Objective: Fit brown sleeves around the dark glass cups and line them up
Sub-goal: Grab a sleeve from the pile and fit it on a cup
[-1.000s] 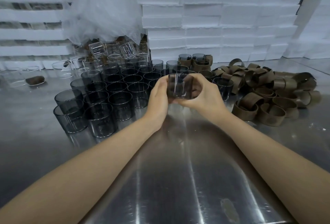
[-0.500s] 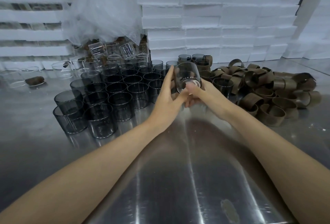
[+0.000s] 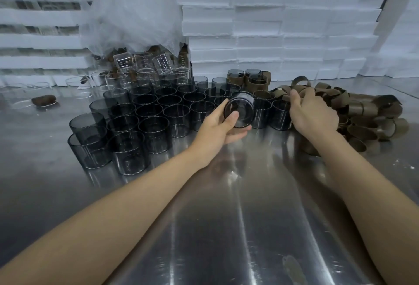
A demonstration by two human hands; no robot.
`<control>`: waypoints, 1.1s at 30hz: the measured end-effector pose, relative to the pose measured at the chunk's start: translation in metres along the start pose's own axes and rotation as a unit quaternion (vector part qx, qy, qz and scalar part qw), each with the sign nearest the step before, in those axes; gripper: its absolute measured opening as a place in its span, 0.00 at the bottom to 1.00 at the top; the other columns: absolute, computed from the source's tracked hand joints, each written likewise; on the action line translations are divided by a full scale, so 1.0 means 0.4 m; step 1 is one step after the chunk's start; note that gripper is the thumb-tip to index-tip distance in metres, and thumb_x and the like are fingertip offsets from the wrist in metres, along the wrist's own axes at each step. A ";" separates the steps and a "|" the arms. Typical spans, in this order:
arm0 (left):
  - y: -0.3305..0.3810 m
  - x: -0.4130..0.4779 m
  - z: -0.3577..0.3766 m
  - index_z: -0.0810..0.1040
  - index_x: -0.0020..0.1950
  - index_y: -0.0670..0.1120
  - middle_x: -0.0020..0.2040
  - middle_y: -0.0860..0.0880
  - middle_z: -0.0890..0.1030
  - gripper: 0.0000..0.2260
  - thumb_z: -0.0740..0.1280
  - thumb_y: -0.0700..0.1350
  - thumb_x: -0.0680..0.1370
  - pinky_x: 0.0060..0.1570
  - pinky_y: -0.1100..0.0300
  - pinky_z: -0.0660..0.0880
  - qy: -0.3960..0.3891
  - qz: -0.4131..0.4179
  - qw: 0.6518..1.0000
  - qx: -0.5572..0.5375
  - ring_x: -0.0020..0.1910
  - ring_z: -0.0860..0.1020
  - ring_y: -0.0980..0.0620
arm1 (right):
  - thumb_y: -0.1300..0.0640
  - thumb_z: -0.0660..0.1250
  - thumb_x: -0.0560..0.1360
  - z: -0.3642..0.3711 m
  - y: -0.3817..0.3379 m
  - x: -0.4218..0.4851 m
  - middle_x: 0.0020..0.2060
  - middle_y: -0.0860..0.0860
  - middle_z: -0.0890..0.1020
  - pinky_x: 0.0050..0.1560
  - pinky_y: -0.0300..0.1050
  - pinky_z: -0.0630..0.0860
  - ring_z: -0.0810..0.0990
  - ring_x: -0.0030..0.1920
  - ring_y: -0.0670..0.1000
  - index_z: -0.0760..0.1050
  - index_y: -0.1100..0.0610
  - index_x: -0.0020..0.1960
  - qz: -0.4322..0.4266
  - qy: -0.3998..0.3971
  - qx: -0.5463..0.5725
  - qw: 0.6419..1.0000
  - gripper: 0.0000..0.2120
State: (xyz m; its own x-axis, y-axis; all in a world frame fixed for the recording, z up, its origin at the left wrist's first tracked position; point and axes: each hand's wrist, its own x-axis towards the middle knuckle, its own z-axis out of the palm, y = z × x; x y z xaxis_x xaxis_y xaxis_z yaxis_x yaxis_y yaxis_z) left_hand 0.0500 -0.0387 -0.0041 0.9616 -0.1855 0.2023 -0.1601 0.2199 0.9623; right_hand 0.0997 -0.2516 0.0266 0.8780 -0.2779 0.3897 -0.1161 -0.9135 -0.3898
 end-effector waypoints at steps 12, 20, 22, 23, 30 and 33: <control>-0.005 0.002 -0.007 0.60 0.79 0.50 0.75 0.37 0.65 0.25 0.62 0.43 0.82 0.50 0.58 0.81 -0.011 -0.018 1.000 0.011 0.48 0.85 0.44 | 0.47 0.46 0.83 -0.003 0.003 0.002 0.61 0.63 0.76 0.72 0.62 0.56 0.73 0.62 0.65 0.75 0.59 0.63 -0.004 -0.019 -0.043 0.999 0.24; 0.006 -0.005 0.000 0.68 0.75 0.48 0.72 0.40 0.71 0.23 0.66 0.41 0.80 0.40 0.60 0.82 0.025 0.006 0.999 0.046 0.40 0.85 0.45 | 0.60 0.63 0.78 -0.017 -0.017 -0.022 0.54 0.55 0.82 0.59 0.53 0.74 0.78 0.56 0.57 0.83 0.56 0.56 -0.100 0.167 0.171 0.966 0.12; 0.009 -0.008 0.002 0.71 0.72 0.48 0.72 0.42 0.72 0.22 0.68 0.42 0.79 0.37 0.61 0.82 0.042 0.017 0.997 0.061 0.38 0.85 0.45 | 0.62 0.66 0.76 -0.020 -0.031 -0.024 0.52 0.53 0.82 0.54 0.46 0.75 0.79 0.52 0.52 0.81 0.58 0.57 -0.177 0.192 0.217 0.941 0.11; 0.009 -0.008 0.003 0.72 0.71 0.48 0.71 0.43 0.73 0.21 0.69 0.42 0.78 0.36 0.62 0.81 0.052 0.021 0.996 0.067 0.37 0.85 0.45 | 0.63 0.67 0.76 -0.022 -0.042 -0.028 0.50 0.52 0.82 0.52 0.43 0.75 0.79 0.49 0.49 0.78 0.58 0.59 -0.209 0.177 0.252 0.928 0.12; 0.010 -0.008 0.004 0.74 0.70 0.46 0.64 0.45 0.80 0.19 0.69 0.41 0.79 0.32 0.63 0.79 0.088 0.017 0.994 0.059 0.35 0.85 0.45 | 0.72 0.68 0.72 -0.009 -0.088 -0.073 0.44 0.58 0.82 0.54 0.47 0.74 0.79 0.47 0.56 0.81 0.65 0.52 -0.489 0.185 0.220 0.823 0.11; 0.011 -0.010 0.006 0.73 0.70 0.47 0.55 0.58 0.83 0.18 0.67 0.40 0.80 0.33 0.62 0.80 0.085 0.020 0.995 0.050 0.34 0.85 0.45 | 0.75 0.68 0.68 -0.004 -0.096 -0.086 0.42 0.59 0.81 0.46 0.48 0.76 0.79 0.44 0.60 0.82 0.66 0.49 -0.513 0.183 0.204 0.813 0.12</control>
State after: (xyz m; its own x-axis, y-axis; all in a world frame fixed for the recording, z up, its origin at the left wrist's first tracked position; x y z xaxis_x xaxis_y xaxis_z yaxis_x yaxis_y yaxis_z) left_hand 0.0448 -0.0392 -0.0001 0.9766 -0.0126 0.2149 -0.2116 0.1256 0.9692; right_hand 0.0732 -0.2075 0.0295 0.2084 0.4309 0.8780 0.8202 -0.5660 0.0831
